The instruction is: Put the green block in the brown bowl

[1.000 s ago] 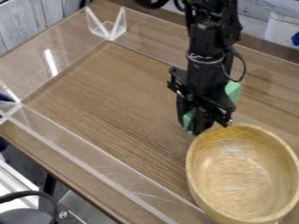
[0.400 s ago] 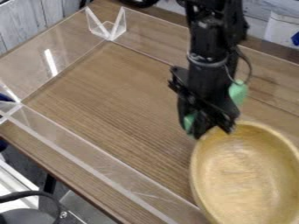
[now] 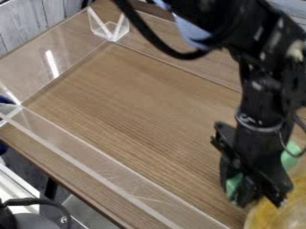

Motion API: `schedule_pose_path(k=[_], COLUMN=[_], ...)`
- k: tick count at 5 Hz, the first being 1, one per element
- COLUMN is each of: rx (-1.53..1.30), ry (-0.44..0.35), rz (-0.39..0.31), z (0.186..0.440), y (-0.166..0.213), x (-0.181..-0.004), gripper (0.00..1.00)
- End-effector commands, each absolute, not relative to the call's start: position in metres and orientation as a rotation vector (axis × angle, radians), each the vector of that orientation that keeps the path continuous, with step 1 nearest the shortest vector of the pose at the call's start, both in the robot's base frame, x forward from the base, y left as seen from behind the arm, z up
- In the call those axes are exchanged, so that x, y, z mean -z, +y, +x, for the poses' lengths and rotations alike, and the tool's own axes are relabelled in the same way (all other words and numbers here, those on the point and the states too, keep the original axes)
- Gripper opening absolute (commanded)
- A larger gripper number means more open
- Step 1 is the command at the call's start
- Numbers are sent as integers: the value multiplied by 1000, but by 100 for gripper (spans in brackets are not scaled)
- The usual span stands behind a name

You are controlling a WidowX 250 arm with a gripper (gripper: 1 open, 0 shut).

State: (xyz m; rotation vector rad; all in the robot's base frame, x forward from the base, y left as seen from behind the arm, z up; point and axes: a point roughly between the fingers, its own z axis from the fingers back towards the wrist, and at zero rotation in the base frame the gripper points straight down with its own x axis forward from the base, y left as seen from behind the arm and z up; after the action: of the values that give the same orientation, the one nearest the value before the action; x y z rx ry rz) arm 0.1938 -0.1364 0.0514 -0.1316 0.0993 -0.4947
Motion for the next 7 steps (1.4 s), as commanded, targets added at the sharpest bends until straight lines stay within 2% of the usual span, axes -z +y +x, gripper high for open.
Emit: schedule_pose_path(k=[1, 7], rx=[506, 438], ry=[74, 82], rz=[-149, -146], z=[204, 210], y=[-146, -128], x=[-50, -50], gripper=[0, 0])
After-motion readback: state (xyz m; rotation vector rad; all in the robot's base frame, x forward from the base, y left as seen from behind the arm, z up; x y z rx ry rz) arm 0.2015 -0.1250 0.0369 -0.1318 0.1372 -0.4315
